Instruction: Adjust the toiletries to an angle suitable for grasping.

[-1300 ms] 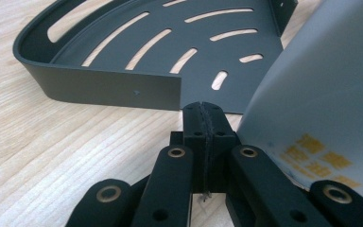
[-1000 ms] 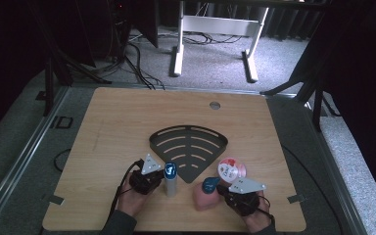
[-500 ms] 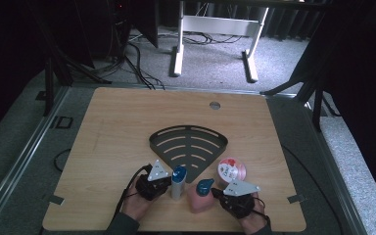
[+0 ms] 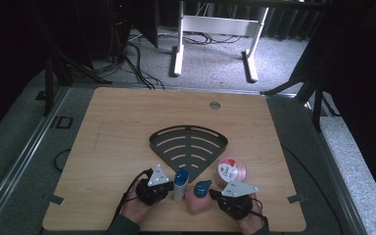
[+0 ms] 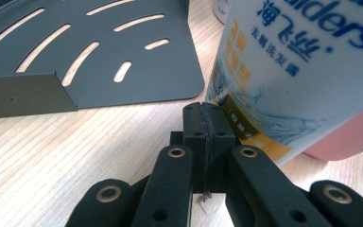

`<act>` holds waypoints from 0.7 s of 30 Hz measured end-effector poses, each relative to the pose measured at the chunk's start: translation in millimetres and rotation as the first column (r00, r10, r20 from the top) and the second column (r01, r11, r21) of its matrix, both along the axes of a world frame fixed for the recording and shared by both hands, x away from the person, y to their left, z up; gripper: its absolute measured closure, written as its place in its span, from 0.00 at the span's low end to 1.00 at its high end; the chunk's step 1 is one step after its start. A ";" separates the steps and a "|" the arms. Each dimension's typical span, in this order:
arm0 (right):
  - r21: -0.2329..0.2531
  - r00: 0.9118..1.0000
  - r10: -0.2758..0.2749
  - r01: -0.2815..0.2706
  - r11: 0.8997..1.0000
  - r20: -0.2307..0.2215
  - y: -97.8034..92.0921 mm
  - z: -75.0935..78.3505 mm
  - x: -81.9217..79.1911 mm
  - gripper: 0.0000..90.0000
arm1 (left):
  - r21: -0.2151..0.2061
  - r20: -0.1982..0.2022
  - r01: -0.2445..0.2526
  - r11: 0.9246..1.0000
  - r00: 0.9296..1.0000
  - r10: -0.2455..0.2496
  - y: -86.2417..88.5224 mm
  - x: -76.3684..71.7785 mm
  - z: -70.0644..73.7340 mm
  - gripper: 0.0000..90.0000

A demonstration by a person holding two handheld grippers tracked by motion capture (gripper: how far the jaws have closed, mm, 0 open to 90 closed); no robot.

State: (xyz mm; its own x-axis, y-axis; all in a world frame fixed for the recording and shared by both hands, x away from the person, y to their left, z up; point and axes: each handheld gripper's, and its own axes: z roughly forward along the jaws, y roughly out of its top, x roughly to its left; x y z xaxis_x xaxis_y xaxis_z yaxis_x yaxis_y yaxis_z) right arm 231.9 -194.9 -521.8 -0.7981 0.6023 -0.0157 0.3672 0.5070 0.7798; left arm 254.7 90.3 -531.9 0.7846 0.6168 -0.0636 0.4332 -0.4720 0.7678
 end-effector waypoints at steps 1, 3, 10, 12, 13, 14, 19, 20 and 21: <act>-0.001 1.000 0.001 -0.001 1.000 0.003 0.4 -0.2 0.0 1.00 | -0.003 -0.001 -0.003 1.000 1.000 0.003 0.4 -0.9 -0.1 1.00; -0.001 1.000 0.001 -0.001 1.000 0.002 1.8 -0.7 -0.3 1.00 | 0.000 -0.002 0.001 1.000 1.000 -0.001 1.6 -2.6 0.1 1.00; -0.001 1.000 0.007 -0.007 1.000 0.006 6.2 -1.7 -1.1 1.00 | 0.000 -0.003 0.003 1.000 1.000 -0.003 4.4 -10.4 -0.1 1.00; -0.001 1.000 0.008 -0.008 1.000 0.006 7.3 -1.9 -1.2 1.00 | 0.004 -0.001 0.004 1.000 1.000 -0.004 5.2 -12.9 0.2 1.00; -0.001 1.000 0.009 -0.009 1.000 0.007 7.8 -2.0 -1.2 1.00 | 0.006 -0.003 0.006 1.000 1.000 -0.006 5.7 -14.1 0.4 1.00; 0.000 1.000 0.010 -0.010 1.000 0.008 8.5 -2.2 -1.2 1.00 | 0.007 -0.003 0.008 1.000 1.000 -0.007 6.1 -15.5 0.4 1.00; 0.003 1.000 0.018 -0.018 1.000 0.006 13.3 -2.8 -1.8 1.00 | 0.007 -0.002 0.015 1.000 1.000 -0.015 5.9 -21.2 0.4 1.00; 0.006 1.000 0.020 -0.020 1.000 0.006 15.1 -3.1 -2.1 1.00 | 0.011 0.000 0.020 1.000 1.000 -0.020 5.4 -22.4 0.6 1.00; 0.005 1.000 0.025 -0.025 1.000 0.007 17.0 -3.3 -2.4 1.00 | 0.009 0.000 0.025 1.000 1.000 -0.025 4.5 -23.5 0.5 1.00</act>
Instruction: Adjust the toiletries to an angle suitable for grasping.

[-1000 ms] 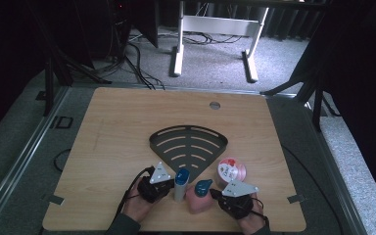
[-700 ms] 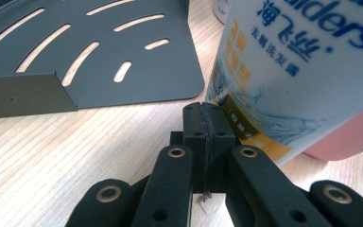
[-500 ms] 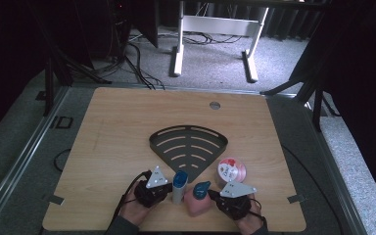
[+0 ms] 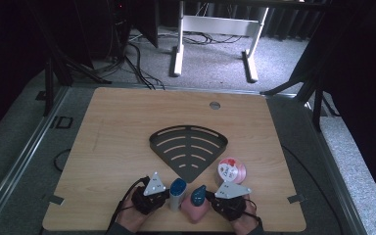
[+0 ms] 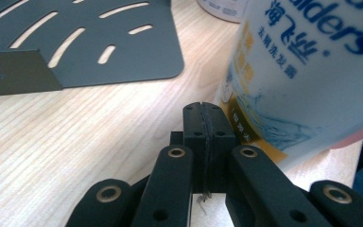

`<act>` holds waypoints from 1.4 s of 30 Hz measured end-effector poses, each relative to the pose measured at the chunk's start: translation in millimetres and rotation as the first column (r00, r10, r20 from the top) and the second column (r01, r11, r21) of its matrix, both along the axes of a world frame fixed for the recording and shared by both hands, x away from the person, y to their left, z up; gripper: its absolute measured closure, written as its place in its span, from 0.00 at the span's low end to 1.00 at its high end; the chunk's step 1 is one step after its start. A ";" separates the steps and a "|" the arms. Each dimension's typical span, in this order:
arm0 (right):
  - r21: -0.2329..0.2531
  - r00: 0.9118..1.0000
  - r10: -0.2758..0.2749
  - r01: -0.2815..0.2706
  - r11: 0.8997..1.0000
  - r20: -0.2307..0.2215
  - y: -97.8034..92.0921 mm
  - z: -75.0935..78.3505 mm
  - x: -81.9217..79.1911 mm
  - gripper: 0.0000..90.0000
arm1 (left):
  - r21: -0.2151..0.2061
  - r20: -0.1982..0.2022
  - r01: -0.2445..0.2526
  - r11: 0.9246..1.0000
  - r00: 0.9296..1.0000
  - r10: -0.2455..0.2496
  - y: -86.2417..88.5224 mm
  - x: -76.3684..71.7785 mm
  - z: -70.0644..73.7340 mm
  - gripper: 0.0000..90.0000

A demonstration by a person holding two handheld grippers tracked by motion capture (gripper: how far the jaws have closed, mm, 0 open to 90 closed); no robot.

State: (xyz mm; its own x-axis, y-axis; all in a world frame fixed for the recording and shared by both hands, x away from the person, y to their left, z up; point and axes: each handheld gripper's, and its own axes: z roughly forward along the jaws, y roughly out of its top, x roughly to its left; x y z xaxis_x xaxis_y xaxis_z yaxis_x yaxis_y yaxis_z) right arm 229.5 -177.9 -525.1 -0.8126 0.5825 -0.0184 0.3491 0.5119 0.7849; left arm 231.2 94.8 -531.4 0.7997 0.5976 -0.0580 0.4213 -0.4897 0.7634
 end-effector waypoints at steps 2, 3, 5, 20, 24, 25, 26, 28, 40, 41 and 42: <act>0.001 1.000 0.017 -0.017 1.000 0.000 4.2 -0.9 -1.1 1.00 | 0.003 0.000 0.006 1.000 1.000 -0.006 -2.2 -2.0 0.2 1.00; -0.004 1.000 0.019 -0.019 1.000 0.005 7.4 -1.7 -2.3 1.00 | 0.006 -0.001 0.005 1.000 1.000 -0.005 -2.9 -2.5 0.0 0.99; -0.019 1.000 0.013 -0.013 1.000 0.013 11.3 -3.3 -3.1 1.00 | 0.018 -0.001 0.005 1.000 1.000 -0.005 -3.6 -3.2 -0.7 0.99; 0.102 0.955 -0.274 0.264 0.959 0.115 -60.2 31.1 22.1 0.97 | 0.011 -0.008 0.016 1.000 1.000 -0.016 -3.6 -6.0 -1.1 0.99; 0.113 0.890 -0.454 0.447 0.888 0.045 -95.5 21.5 49.3 0.95 | 0.016 -0.008 0.008 1.000 1.000 -0.008 -3.0 -6.3 -2.0 0.95; 0.113 0.890 -0.454 0.447 0.888 0.045 -95.5 21.5 49.3 0.95 | 0.016 -0.008 0.008 1.000 1.000 -0.008 -3.0 -6.3 -2.0 0.95; 0.139 0.885 -0.464 0.457 0.878 0.021 -100.5 19.9 52.1 0.92 | 0.023 -0.010 0.004 1.000 1.000 -0.004 -2.9 -5.5 -2.5 0.95; 0.121 0.875 -0.484 0.478 0.870 0.027 -102.1 19.4 53.6 0.90 | 0.028 -0.013 0.000 1.000 1.000 0.000 -2.4 -4.6 -3.7 0.95; 0.198 0.894 -0.442 0.448 0.872 -0.077 -110.4 16.4 55.7 0.97 | 0.024 -0.003 -0.065 0.998 0.998 0.065 6.6 4.8 -3.8 0.95; 0.202 0.898 -0.433 0.440 0.875 -0.080 -109.6 16.3 55.3 0.97 | 0.026 -0.001 -0.067 0.997 0.998 0.067 6.8 5.7 -3.8 0.95; 0.201 0.900 -0.428 0.436 0.877 -0.081 -108.6 16.4 55.0 0.97 | 0.023 -0.001 -0.071 0.997 0.997 0.071 6.7 6.6 -4.0 0.95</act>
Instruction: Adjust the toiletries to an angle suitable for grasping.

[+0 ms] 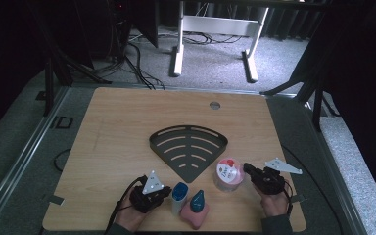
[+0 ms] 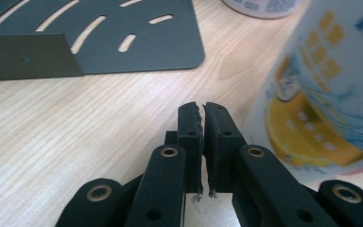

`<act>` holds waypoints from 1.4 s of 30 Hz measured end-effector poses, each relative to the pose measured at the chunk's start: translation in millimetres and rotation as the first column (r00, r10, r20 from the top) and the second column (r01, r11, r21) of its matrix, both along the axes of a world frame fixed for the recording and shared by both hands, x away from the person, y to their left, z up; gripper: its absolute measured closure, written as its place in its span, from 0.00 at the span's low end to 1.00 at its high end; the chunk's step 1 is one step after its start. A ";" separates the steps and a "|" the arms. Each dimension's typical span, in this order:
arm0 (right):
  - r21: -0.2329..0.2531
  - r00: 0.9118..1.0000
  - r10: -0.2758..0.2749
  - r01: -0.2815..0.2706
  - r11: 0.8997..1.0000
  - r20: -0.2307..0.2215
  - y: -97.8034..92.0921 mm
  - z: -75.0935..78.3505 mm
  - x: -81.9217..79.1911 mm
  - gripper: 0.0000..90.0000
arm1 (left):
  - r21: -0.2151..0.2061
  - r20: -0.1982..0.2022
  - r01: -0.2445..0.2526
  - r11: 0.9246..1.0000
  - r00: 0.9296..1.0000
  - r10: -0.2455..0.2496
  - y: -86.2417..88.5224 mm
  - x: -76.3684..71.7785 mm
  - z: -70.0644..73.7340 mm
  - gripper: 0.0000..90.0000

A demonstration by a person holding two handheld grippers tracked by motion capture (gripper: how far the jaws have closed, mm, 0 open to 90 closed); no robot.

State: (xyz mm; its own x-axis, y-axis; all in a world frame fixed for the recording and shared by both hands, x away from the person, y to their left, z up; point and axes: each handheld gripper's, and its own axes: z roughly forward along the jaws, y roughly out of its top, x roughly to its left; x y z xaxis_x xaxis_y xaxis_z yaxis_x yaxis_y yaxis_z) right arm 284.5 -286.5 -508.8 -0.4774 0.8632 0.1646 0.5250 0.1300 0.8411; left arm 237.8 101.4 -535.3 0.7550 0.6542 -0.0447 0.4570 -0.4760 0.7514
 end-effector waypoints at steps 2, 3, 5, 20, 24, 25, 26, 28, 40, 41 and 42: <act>-0.007 1.000 0.016 -0.016 1.000 0.001 3.5 0.2 -0.9 0.97 | 0.006 0.007 -0.004 1.000 1.000 0.004 -0.1 2.5 -0.1 0.95; -0.009 1.000 0.024 -0.024 1.000 0.003 5.4 0.1 -1.3 0.97 | 0.006 0.010 -0.006 1.000 1.000 0.006 -0.4 4.5 -0.4 0.95; -0.011 0.999 0.041 -0.041 0.999 0.004 9.6 0.1 -3.0 0.97 | 0.006 0.013 -0.012 1.000 1.000 0.012 -0.9 7.3 -0.6 0.95; 0.001 0.984 0.177 -0.177 0.984 -0.010 39.4 0.0 -14.7 0.96 | 0.010 0.020 -0.019 1.000 1.000 0.019 -4.1 15.1 -2.2 0.95; 0.016 0.975 0.220 -0.220 0.975 -0.018 48.1 -0.4 -18.4 0.96 | 0.001 0.023 -0.020 1.000 1.000 0.020 -4.3 15.0 -1.1 0.95; 0.019 0.974 0.228 -0.227 0.974 -0.018 50.1 -0.6 -19.0 0.96 | -0.002 0.024 -0.020 1.000 0.999 0.020 -4.5 14.9 -0.9 0.95; 0.021 0.972 0.234 -0.234 0.972 -0.017 52.2 -0.9 -19.2 0.96 | -0.003 0.026 -0.020 1.000 0.999 0.020 -4.6 14.9 -0.6 0.95; 0.020 0.969 0.246 -0.245 0.969 -0.015 56.4 -1.2 -19.3 0.96 | -0.006 0.027 -0.019 1.000 0.999 0.019 -5.1 14.8 -0.4 0.95; 0.007 0.957 0.290 -0.290 0.957 0.002 77.9 -0.9 -17.8 0.95 | -0.011 0.032 -0.041 0.999 0.999 0.042 -1.9 16.9 -0.3 0.94; 0.008 0.957 0.291 -0.291 0.957 0.003 75.1 0.0 -19.0 0.95 | -0.004 0.033 -0.048 0.999 0.998 0.048 -0.6 18.1 -0.1 0.94; 0.010 0.956 0.292 -0.292 0.956 0.001 71.8 0.7 -20.4 0.95 | -0.001 0.036 -0.055 0.998 0.998 0.055 0.5 19.8 -0.2 0.94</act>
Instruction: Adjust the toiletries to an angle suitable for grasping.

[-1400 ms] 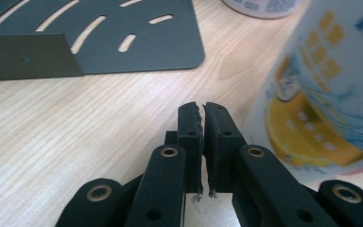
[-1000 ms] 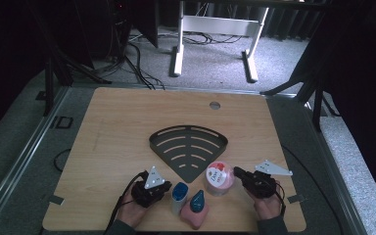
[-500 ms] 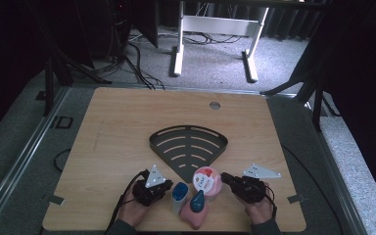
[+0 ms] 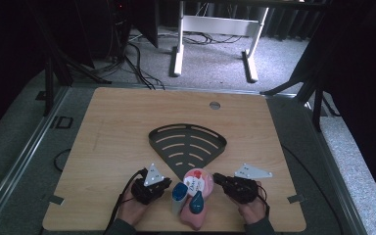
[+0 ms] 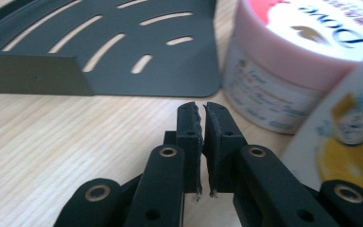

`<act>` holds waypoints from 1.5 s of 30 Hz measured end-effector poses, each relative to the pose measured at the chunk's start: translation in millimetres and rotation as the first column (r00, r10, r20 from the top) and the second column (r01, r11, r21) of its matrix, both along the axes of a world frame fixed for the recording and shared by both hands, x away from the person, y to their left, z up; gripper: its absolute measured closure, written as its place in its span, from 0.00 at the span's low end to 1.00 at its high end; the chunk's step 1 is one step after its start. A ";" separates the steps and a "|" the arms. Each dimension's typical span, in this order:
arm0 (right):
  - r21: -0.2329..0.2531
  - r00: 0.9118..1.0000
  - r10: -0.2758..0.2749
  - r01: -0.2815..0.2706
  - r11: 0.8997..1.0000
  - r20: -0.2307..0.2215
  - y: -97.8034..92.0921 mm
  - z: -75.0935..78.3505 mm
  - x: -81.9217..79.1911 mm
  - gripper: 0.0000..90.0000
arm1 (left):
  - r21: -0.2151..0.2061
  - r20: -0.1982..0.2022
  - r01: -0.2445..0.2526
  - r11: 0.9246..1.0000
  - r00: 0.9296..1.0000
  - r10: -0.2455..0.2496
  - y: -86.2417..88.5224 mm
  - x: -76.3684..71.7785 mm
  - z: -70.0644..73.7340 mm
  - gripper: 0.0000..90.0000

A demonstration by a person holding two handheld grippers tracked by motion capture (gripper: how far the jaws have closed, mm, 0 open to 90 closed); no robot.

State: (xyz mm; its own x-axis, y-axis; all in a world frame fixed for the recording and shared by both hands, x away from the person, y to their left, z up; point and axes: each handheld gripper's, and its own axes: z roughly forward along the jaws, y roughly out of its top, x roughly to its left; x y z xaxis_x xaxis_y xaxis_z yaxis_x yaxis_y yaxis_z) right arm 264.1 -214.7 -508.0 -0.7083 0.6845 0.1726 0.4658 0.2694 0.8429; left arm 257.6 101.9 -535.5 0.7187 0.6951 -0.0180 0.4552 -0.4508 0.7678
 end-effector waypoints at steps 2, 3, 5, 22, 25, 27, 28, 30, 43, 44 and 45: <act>-0.004 1.000 -0.003 0.003 1.000 -0.002 -3.2 0.5 -1.9 0.95 | 0.007 0.001 -0.003 1.000 1.000 0.003 1.0 2.3 0.0 0.94; -0.003 1.000 -0.005 0.005 1.000 -0.005 -6.4 0.7 -3.8 0.96 | 0.007 0.006 -0.022 1.000 1.000 0.022 2.6 9.8 -0.7 0.94; -0.008 1.000 0.007 -0.007 1.000 -0.024 -12.1 -2.1 -10.5 0.97 | 0.011 0.011 -0.031 0.999 0.999 0.031 1.5 18.0 -1.8 0.95; -0.061 0.998 0.038 -0.041 0.997 -0.051 -2.6 -12.2 -16.4 0.99 | 0.075 -0.033 0.005 0.997 0.999 -0.002 -27.4 57.0 -20.3 1.00; -0.057 0.998 0.039 -0.042 0.997 -0.053 -1.6 -12.6 -14.7 1.00 | 0.073 -0.035 0.021 0.997 0.999 -0.018 -30.4 60.9 -20.2 1.00; -0.055 0.998 0.042 -0.045 0.997 -0.054 -0.5 -13.0 -13.5 1.00 | 0.076 -0.035 0.028 0.997 0.999 -0.025 -33.0 63.8 -20.0 1.00; -0.054 0.998 0.040 -0.043 0.998 -0.055 0.4 -13.3 -12.9 1.00 | 0.072 -0.036 0.029 0.997 0.999 -0.027 -34.4 65.2 -20.1 1.00; -0.056 0.997 0.045 -0.048 0.997 -0.057 2.2 -14.1 -11.4 1.00 | 0.065 -0.040 0.030 0.997 0.999 -0.028 -35.2 67.3 -20.2 0.99; -0.071 0.993 0.096 -0.101 0.992 -0.063 25.7 -18.1 -3.3 1.00 | -0.060 0.006 -0.055 0.997 0.998 0.055 12.0 41.7 9.3 0.94; -0.071 0.993 0.096 -0.101 0.992 -0.063 25.7 -18.1 -3.3 1.00 | -0.060 0.006 -0.055 0.997 0.998 0.055 12.0 41.7 9.3 0.94; -0.073 0.993 0.103 -0.108 0.992 -0.063 28.0 -18.3 -2.1 1.00 | -0.076 0.011 -0.062 0.995 0.998 0.063 17.4 38.0 12.3 0.94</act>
State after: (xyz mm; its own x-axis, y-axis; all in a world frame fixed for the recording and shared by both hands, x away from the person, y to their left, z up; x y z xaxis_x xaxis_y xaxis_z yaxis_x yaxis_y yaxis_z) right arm 262.0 -186.6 -526.3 -0.7673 0.6192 0.1667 0.4797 0.3818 0.7900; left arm 295.6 119.3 -523.2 0.6743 0.7358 -0.0633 0.4703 -0.3618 0.8049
